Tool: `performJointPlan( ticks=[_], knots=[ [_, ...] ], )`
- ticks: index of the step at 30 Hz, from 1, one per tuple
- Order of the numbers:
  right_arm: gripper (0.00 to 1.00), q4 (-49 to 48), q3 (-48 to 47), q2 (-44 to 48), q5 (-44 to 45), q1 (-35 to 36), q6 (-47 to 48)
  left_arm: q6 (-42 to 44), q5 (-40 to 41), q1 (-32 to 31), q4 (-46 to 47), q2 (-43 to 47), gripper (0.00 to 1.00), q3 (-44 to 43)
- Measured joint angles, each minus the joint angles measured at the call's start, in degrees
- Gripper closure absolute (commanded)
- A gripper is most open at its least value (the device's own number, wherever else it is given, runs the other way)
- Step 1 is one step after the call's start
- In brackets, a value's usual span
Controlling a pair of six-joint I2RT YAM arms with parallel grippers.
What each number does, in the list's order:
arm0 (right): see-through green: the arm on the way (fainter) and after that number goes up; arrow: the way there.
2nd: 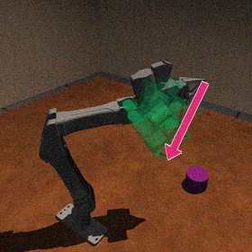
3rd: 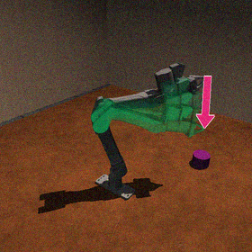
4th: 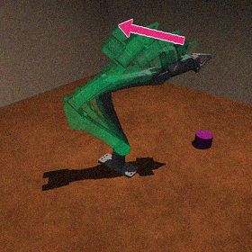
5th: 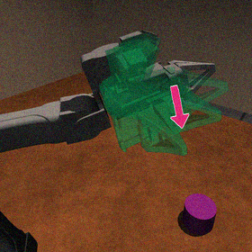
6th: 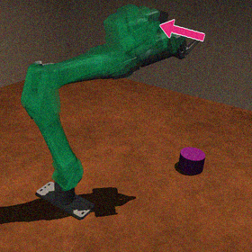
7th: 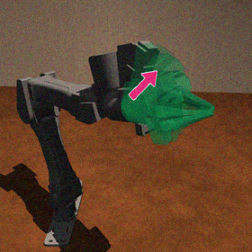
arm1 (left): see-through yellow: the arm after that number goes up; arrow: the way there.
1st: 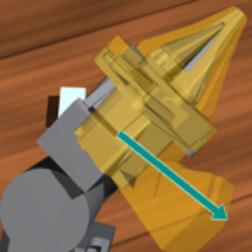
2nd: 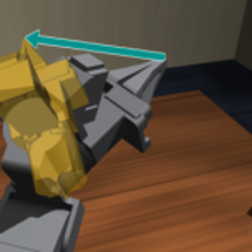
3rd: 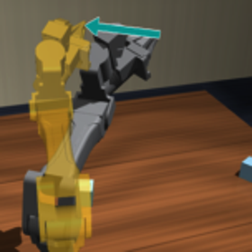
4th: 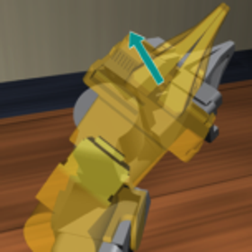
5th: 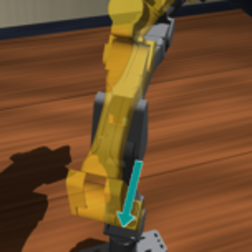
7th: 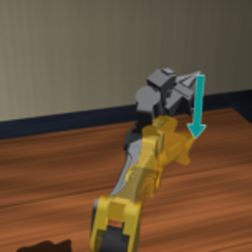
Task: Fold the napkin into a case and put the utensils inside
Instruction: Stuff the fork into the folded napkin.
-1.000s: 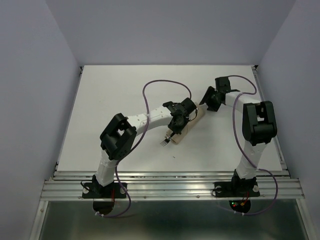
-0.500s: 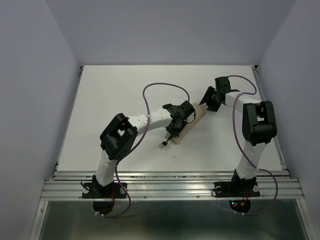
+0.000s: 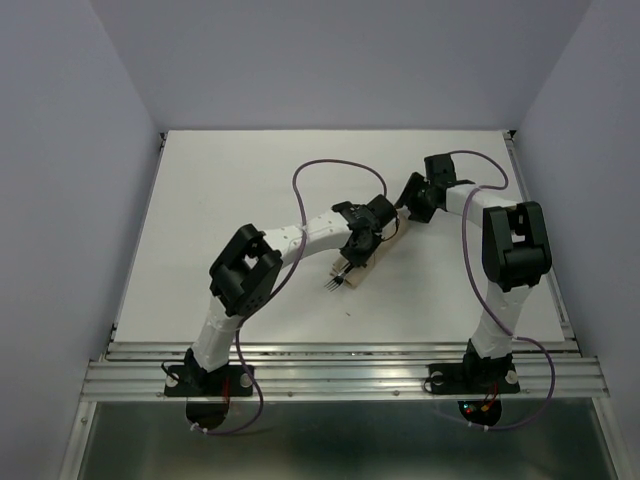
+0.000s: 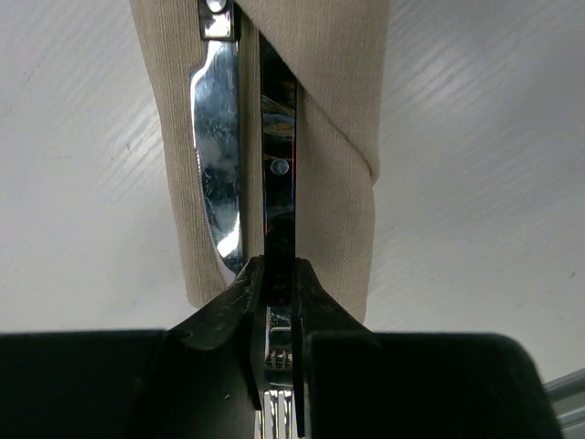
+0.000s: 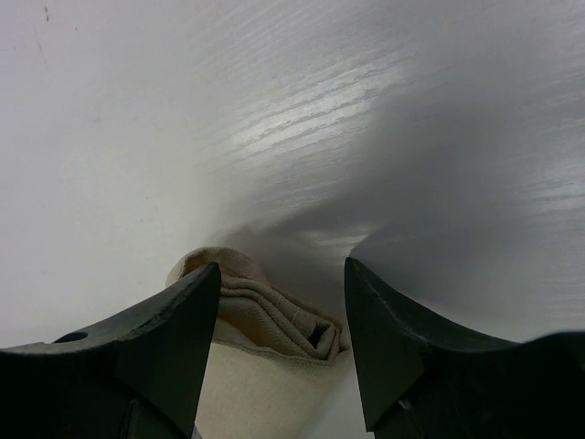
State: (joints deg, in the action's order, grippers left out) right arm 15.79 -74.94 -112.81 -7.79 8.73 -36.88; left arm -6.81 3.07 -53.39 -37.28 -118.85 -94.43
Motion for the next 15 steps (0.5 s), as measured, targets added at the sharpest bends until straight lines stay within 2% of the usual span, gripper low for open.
performJointPlan(
  ticks=[15],
  knots=[
    [0.37, -3.0, 1.2, 0.1, 0.0, 0.3, -1.1, 0.6, -1.4, 0.2, -0.2, -3.2, 1.0, -4.9]
  ],
)
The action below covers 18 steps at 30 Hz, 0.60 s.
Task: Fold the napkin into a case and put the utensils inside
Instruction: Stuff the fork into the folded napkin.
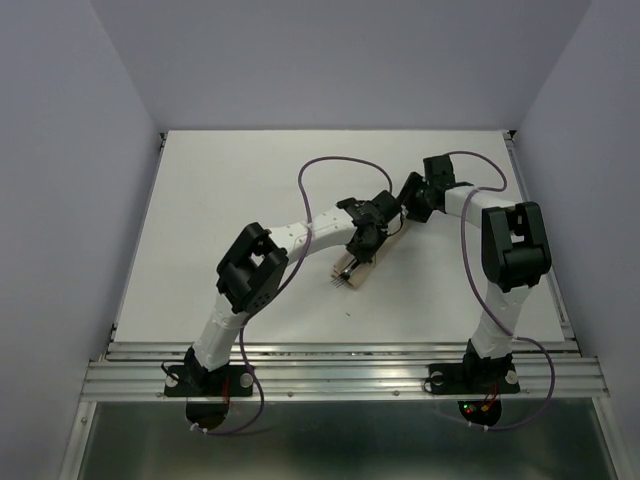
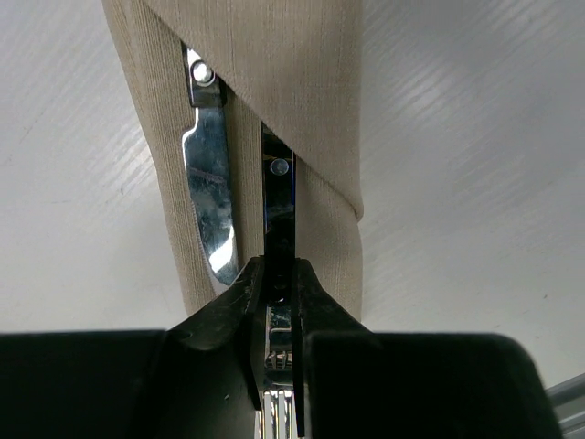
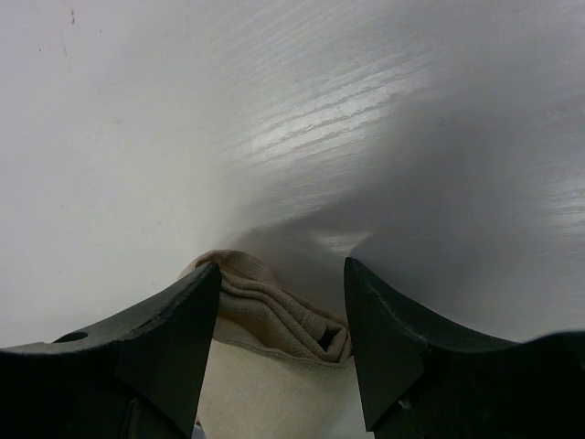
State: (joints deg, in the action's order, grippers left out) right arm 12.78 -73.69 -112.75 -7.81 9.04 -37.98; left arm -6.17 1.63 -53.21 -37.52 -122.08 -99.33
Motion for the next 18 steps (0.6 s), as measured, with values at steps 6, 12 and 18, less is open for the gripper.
performJointPlan(
  ticks=[6, 12, 18],
  knots=[
    [0.38, -0.4, 0.2, 0.0, 0.0, 0.2, -0.3, 0.0, -0.5, 0.0, 0.2, -2.8, 1.0, -4.0],
    [0.38, -0.7, 0.5, 0.2, 0.0, 0.2, -0.5, -0.3, -0.7, 0.1, 0.4, -4.6, 1.0, -5.5],
    [0.37, -1.4, 1.2, 0.5, 0.0, 0.3, -0.8, -0.7, -1.1, 0.4, 1.0, -4.6, 0.73, -5.5]
  ],
)
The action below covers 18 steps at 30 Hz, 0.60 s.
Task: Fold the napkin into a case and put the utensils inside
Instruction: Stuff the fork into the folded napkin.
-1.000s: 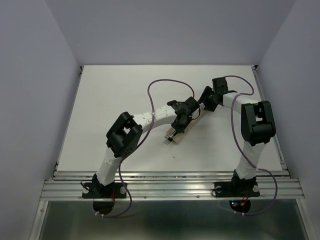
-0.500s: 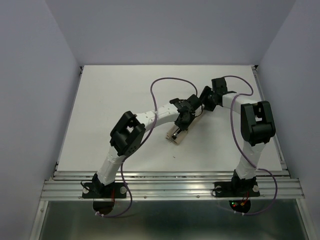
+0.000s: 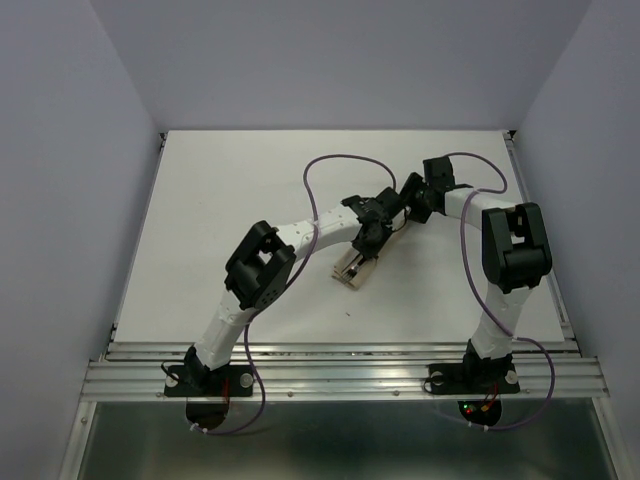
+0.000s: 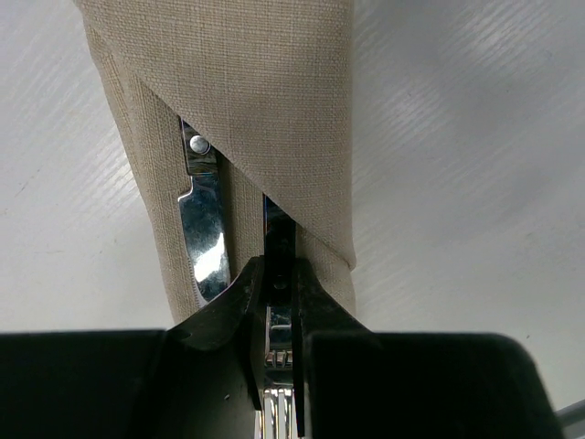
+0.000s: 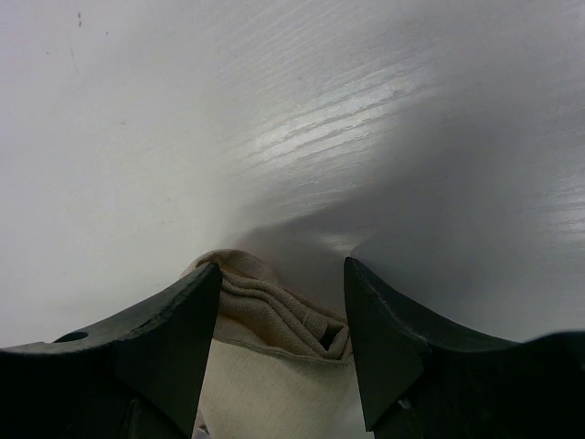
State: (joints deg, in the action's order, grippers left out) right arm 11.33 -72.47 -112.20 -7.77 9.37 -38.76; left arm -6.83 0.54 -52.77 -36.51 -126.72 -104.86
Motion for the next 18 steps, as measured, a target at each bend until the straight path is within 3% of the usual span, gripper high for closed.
performJointPlan(
  ticks=[3, 5, 18],
  knots=[
    [0.37, -0.2, 0.3, 0.1, 0.0, 0.0, -0.1, -0.2, 0.0, 0.1, 0.1, 0.0, 0.59, 0.0],
    [0.37, -0.3, 0.3, 0.1, 0.0, 0.0, -0.1, -0.3, -0.1, 0.1, 0.1, 0.0, 0.56, 0.0],
    [0.37, -0.3, 0.3, 0.1, 0.0, 0.0, -0.2, -1.4, -0.1, 0.1, 1.0, 0.7, 0.56, 2.4]
  ],
)
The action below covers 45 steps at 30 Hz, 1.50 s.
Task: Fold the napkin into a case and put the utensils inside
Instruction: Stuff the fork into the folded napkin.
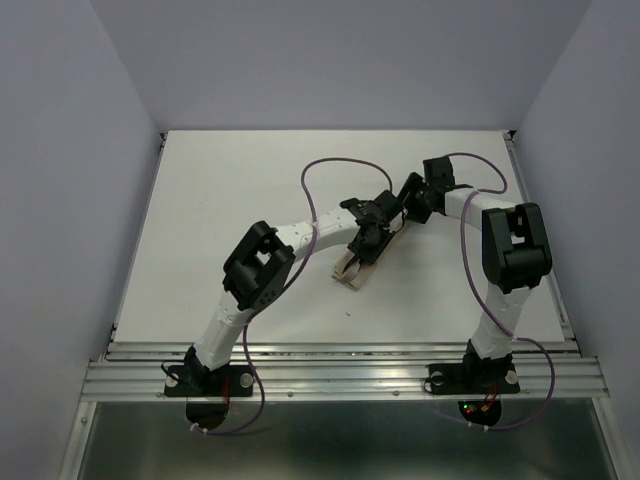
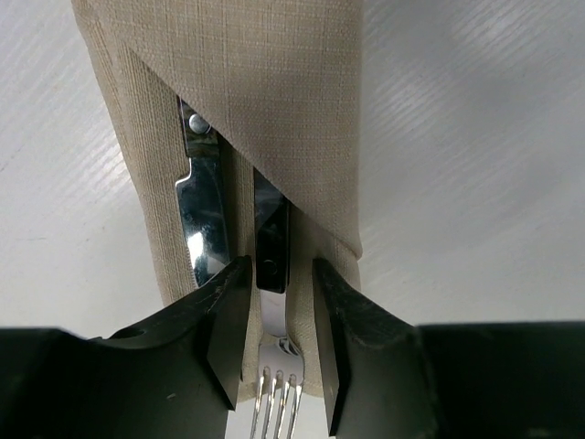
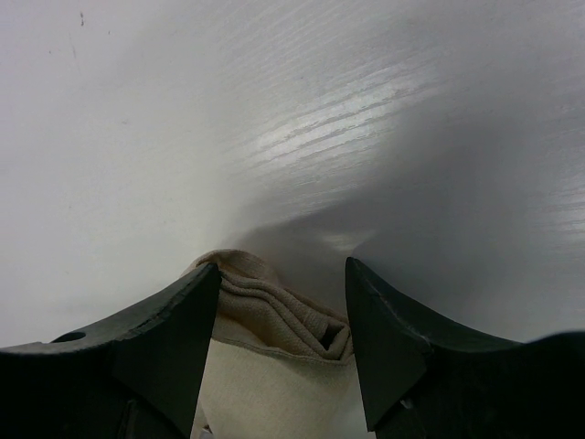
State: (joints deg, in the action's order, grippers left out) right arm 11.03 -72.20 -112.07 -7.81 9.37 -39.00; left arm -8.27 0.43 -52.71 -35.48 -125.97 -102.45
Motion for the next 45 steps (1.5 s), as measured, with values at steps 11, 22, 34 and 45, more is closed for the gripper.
performJointPlan(
  ticks=[11, 22, 34, 45],
  knots=[
    [0.37, 0.0, 0.0, 0.0, 0.0, 0.1, -0.2, -0.6, -0.3, 0.0, 0.3, 4.2, 0.57, 3.6],
    [0.36, -0.2, 0.0, 0.0, -0.2, 0.2, -0.3, -1.0, -0.8, -0.1, 1.1, 4.5, 0.54, 6.4],
    [0.36, -0.3, 0.1, 0.0, -0.8, 0.2, -0.3, -1.1, 0.3, -0.1, 1.9, 4.5, 0.54, 6.4],
    [0.36, -0.3, 0.1, 0.0, -1.1, 0.2, -0.3, -1.2, 0.3, -0.1, 3.1, 4.5, 0.6, 7.7]
  ],
)
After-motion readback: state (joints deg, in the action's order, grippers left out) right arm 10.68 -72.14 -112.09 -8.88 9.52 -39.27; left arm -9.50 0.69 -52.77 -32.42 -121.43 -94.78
